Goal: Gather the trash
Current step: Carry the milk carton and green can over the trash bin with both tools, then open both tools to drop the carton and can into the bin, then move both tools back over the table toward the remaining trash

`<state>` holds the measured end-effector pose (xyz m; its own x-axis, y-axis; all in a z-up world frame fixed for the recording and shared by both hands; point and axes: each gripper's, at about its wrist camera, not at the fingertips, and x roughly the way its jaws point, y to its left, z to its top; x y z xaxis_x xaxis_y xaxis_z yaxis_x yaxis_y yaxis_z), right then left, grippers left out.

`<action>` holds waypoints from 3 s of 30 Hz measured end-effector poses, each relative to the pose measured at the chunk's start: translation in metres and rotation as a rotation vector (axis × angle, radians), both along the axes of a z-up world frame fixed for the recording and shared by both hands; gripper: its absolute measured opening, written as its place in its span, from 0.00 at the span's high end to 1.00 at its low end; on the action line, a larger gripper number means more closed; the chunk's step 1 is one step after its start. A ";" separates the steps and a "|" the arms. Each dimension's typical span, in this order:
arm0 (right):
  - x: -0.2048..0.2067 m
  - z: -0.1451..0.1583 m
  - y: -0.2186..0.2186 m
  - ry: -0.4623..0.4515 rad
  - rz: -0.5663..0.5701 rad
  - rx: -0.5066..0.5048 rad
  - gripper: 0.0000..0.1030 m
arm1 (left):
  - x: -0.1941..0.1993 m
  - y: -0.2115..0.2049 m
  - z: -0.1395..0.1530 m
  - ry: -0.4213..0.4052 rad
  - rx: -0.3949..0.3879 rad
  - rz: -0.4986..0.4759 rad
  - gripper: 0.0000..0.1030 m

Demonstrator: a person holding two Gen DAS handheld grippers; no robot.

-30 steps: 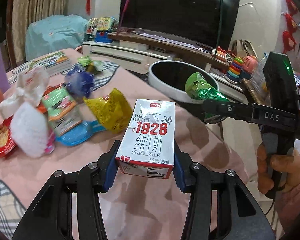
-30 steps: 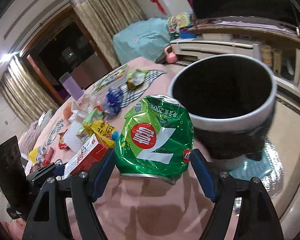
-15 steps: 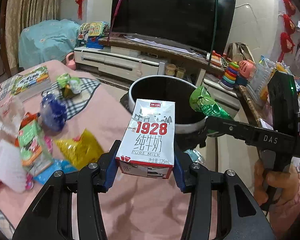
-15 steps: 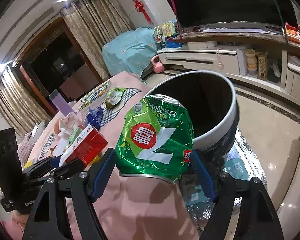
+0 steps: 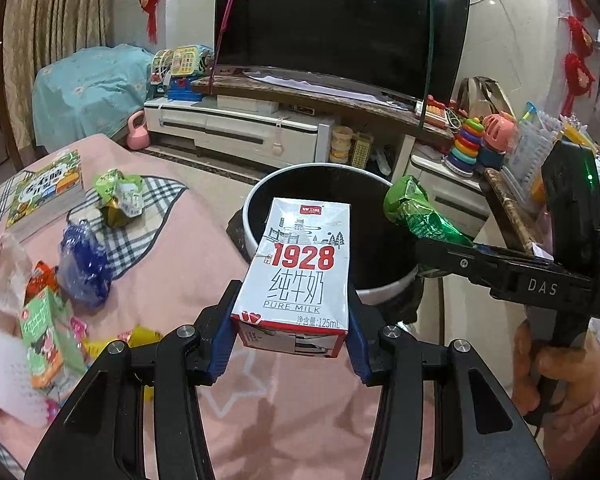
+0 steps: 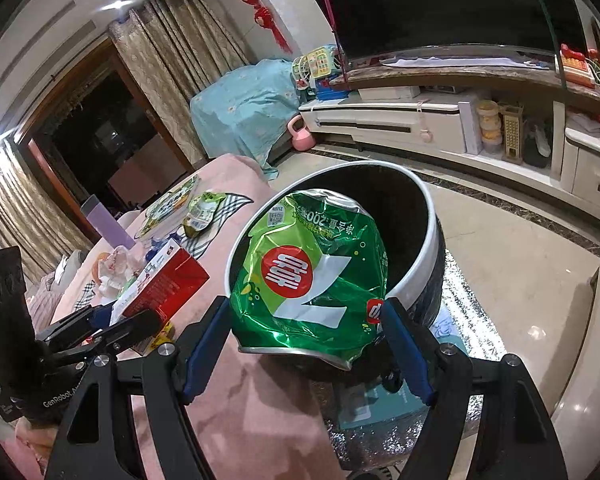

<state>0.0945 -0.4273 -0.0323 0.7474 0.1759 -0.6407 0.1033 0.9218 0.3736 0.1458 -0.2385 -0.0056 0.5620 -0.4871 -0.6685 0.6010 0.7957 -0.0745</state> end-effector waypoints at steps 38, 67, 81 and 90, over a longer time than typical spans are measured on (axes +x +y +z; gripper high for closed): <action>0.059 -0.001 -0.014 0.149 0.089 -0.179 0.24 | 0.063 -0.055 -0.016 0.087 0.065 -0.018 0.29; -0.011 0.005 0.084 -0.005 0.102 -0.038 0.17 | -0.031 0.141 -0.011 0.042 -0.160 0.308 0.25; -0.019 -0.012 0.160 -0.041 0.190 -0.076 0.17 | -0.052 0.226 -0.035 0.080 -0.167 0.478 0.25; -0.013 -0.019 0.186 -0.051 0.205 -0.089 0.17 | -0.043 0.244 -0.041 0.097 -0.147 0.538 0.25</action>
<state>0.0819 -0.2416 -0.0510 0.7335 0.2718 -0.6230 -0.1066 0.9512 0.2895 0.1026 0.0054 -0.0470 0.6964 -0.2408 -0.6760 0.0984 0.9652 -0.2425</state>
